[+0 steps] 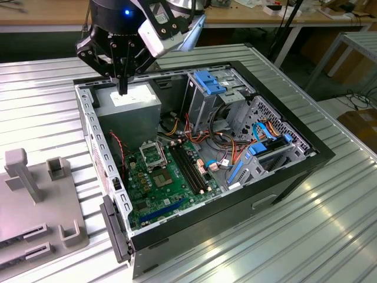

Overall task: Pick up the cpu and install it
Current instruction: 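Reach for the cpu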

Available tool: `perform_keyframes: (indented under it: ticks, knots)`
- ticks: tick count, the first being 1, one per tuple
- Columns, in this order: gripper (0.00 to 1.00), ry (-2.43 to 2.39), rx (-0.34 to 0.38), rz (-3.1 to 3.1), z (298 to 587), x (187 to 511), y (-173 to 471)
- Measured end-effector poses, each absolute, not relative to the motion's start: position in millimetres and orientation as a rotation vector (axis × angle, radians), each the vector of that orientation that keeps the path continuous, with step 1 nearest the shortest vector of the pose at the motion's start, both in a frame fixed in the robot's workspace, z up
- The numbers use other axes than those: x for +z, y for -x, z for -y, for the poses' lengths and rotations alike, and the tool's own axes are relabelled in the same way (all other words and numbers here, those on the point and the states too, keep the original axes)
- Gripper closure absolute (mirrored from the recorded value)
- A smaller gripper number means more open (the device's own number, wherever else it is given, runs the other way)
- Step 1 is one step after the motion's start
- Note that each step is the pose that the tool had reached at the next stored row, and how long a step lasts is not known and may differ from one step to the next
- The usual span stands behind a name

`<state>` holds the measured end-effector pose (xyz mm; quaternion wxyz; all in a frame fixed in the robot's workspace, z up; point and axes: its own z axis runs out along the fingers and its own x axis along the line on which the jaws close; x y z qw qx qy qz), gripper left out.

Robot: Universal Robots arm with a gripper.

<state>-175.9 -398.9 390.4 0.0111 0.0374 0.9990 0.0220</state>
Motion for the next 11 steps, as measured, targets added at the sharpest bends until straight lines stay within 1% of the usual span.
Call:
perform_keyframes:
  ticks: [11]
  knots:
    - [0.89, -0.117, 0.069, -3.117, 398.8, 390.1, 181.5]
